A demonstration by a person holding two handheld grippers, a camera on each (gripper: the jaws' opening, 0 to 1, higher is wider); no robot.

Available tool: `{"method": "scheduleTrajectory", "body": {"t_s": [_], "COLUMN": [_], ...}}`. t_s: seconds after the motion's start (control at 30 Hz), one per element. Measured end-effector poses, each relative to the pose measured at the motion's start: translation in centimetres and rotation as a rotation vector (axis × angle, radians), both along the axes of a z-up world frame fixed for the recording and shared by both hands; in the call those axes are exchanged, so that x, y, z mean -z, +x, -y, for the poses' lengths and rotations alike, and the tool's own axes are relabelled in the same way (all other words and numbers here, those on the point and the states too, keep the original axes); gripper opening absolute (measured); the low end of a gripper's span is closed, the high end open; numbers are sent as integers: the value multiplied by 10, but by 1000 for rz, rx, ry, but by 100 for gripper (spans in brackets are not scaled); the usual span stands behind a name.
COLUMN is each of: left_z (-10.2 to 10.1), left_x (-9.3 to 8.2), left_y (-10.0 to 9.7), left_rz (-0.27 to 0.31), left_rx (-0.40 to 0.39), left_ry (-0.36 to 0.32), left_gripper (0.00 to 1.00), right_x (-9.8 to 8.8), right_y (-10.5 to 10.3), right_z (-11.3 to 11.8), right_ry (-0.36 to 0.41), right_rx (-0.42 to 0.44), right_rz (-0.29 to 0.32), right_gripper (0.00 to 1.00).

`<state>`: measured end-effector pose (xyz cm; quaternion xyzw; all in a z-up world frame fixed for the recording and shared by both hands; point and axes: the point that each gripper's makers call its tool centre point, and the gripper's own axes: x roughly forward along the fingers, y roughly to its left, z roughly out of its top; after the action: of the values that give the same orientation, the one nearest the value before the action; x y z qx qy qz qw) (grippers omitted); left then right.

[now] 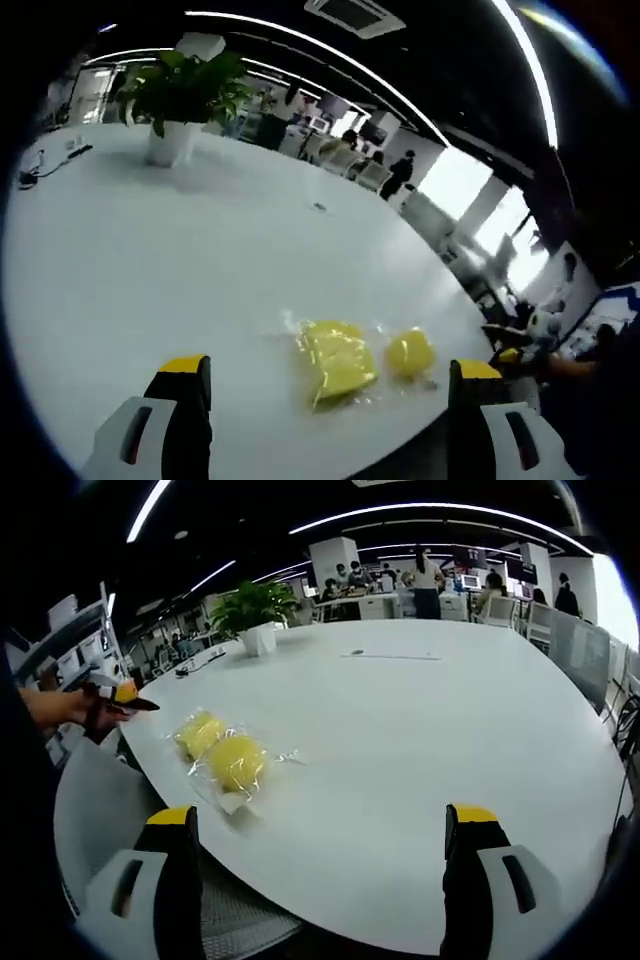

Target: Compare the silicone blocks by pressing each to a similar depth, holding the contact briefly, and releasing to observe deformation and rebound differences across the visible hardness samples.

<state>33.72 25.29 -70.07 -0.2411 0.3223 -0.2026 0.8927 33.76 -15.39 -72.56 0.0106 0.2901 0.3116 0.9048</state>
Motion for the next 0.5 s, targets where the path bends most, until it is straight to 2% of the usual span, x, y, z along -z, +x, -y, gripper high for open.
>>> {"method": "scheduleTrajectory", "body": {"t_s": [0.1, 0.17, 0.27, 0.43, 0.5], "left_z": [-1, 2, 4, 8, 10], "left_x": [1, 3, 6, 21, 26], "left_y": [8, 11, 17, 25, 30], "left_rz": [5, -1, -15, -91, -106], "left_rx": [14, 60, 72, 110, 118], "left_ry": [45, 90, 99, 144, 142], "left_gripper": [100, 100, 100, 95, 94], "right_x": [1, 1, 2, 3, 5], "right_y": [-2, -1, 0, -1, -1], "right_z": [1, 4, 9, 8, 6], "right_ry": [-8, -17, -16, -10, -7], "right_rx": [-11, -13, -1, 8, 7], "right_rz": [-6, -7, -15, -17, -20], "right_gripper": [96, 96, 96, 96, 96]}}
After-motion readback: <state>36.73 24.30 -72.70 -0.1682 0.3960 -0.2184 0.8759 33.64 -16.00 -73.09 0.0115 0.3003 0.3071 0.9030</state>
